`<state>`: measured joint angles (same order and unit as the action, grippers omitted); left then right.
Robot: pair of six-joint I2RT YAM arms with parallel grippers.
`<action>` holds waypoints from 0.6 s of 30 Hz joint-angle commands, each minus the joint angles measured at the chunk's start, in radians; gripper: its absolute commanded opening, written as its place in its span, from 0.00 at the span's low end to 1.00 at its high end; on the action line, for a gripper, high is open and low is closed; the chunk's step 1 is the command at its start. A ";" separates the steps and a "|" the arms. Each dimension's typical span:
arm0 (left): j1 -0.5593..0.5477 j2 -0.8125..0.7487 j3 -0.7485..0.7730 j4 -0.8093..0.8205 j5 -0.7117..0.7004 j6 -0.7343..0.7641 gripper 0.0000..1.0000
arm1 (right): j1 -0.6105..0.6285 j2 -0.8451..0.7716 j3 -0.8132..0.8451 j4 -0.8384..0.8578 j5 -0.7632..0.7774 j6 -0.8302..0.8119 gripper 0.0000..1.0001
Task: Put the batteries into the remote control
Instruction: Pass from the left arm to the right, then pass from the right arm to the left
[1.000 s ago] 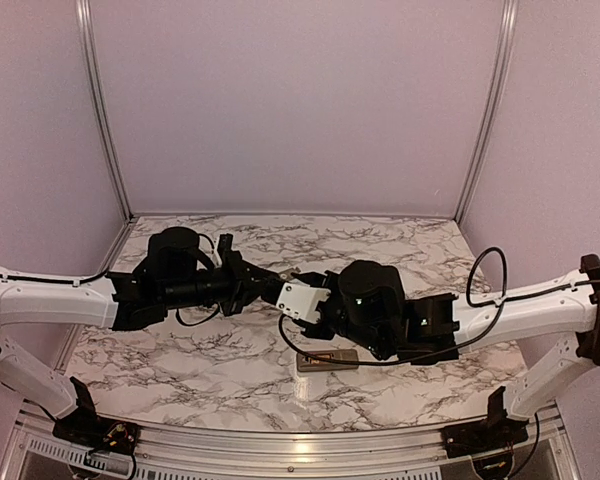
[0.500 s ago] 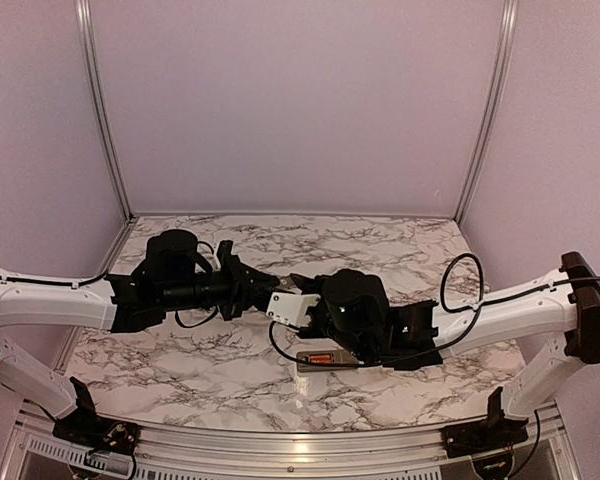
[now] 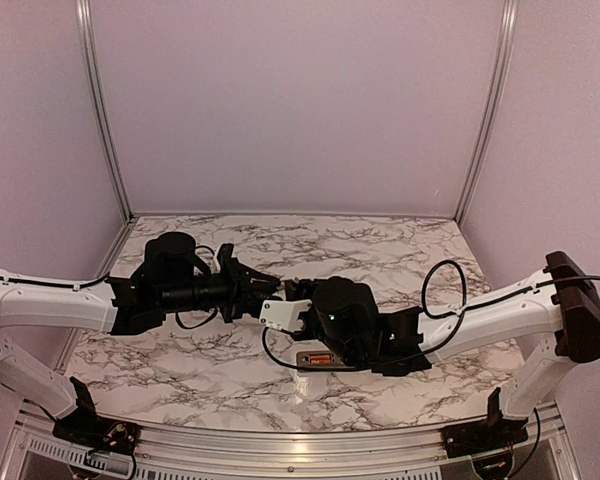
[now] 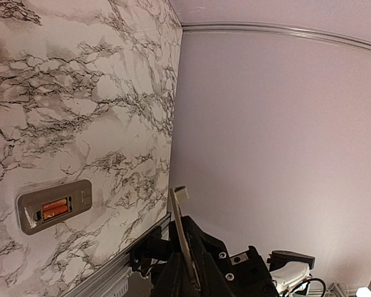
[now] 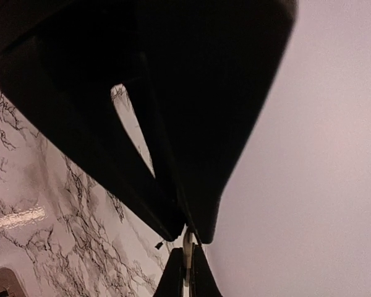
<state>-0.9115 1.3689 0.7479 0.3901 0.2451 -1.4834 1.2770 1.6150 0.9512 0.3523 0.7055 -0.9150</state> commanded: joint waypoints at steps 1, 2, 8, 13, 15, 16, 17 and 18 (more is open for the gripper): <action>-0.001 0.008 -0.008 0.047 0.022 0.001 0.13 | 0.016 0.021 0.029 0.043 0.032 -0.032 0.00; -0.002 0.008 -0.009 0.047 0.022 -0.001 0.15 | 0.016 0.022 0.029 0.042 0.030 -0.033 0.00; -0.001 -0.007 -0.017 0.065 0.008 0.005 0.37 | 0.016 0.002 0.010 0.065 0.026 -0.029 0.00; 0.010 -0.037 -0.024 0.059 -0.009 0.020 0.52 | 0.014 -0.035 -0.014 0.071 -0.013 0.019 0.00; 0.020 -0.052 -0.031 0.059 -0.010 0.020 0.61 | 0.005 -0.049 -0.021 0.066 -0.037 0.053 0.00; 0.028 -0.061 -0.035 0.058 -0.013 0.020 0.70 | -0.003 -0.057 -0.023 0.061 -0.047 0.075 0.00; 0.035 -0.075 -0.041 0.058 -0.016 0.022 0.78 | -0.012 -0.065 -0.026 0.054 -0.064 0.100 0.00; 0.044 -0.089 -0.046 0.057 -0.024 0.026 0.88 | -0.021 -0.074 -0.029 0.046 -0.085 0.125 0.00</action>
<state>-0.8978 1.3437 0.7265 0.4305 0.2485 -1.4731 1.2774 1.5936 0.9291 0.4023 0.6853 -0.8932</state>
